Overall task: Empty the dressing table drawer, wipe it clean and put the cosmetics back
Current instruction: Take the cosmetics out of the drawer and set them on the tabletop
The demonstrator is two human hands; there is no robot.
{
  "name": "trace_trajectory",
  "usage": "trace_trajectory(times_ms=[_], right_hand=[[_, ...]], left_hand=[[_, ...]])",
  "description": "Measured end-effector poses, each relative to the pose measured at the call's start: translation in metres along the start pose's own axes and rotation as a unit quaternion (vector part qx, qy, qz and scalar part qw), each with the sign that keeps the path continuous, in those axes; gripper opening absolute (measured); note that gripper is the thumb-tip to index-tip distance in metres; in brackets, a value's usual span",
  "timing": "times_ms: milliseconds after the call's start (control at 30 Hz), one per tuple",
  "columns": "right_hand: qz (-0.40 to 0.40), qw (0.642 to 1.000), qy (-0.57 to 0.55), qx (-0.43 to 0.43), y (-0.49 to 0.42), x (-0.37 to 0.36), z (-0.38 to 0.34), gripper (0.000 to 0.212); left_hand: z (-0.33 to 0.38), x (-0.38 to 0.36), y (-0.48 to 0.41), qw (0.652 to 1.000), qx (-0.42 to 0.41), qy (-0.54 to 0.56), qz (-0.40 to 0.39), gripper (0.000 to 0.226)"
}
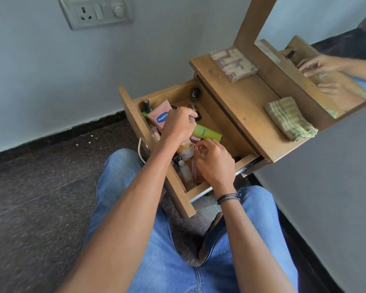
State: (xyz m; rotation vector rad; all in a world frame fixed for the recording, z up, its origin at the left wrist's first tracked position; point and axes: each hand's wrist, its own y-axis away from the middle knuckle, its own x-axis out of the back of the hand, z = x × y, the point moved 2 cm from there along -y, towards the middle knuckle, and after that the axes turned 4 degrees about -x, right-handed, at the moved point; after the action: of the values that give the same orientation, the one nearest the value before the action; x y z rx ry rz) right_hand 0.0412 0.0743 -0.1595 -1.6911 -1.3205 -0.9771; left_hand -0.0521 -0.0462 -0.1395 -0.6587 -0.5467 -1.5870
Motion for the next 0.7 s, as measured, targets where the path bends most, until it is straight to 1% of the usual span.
trace_trajectory(times_ms=[133,267,367,533,700], right_hand=[[-0.036,0.999,0.015,0.001,0.001,0.002,0.000,0.028],[-0.082,0.995,0.052,0.020,-0.001,-0.001,0.000,0.044],[-0.104,0.991,0.082,0.023,-0.002,-0.004,0.002,0.051],[-0.121,0.987,0.106,0.018,-0.003,-0.009,0.004,0.054],[-0.106,0.987,0.123,0.005,-0.004,-0.012,0.005,0.050]], left_hand=[[0.001,0.001,0.002,1.000,-0.004,-0.010,-0.007,0.030],[0.000,0.000,0.003,0.999,0.004,-0.020,-0.026,0.033],[0.000,0.000,0.004,0.999,0.000,-0.029,-0.032,0.035],[0.001,0.001,0.006,0.999,-0.003,-0.039,-0.036,0.037],[0.001,0.002,0.006,0.999,-0.002,-0.031,-0.041,0.038]])
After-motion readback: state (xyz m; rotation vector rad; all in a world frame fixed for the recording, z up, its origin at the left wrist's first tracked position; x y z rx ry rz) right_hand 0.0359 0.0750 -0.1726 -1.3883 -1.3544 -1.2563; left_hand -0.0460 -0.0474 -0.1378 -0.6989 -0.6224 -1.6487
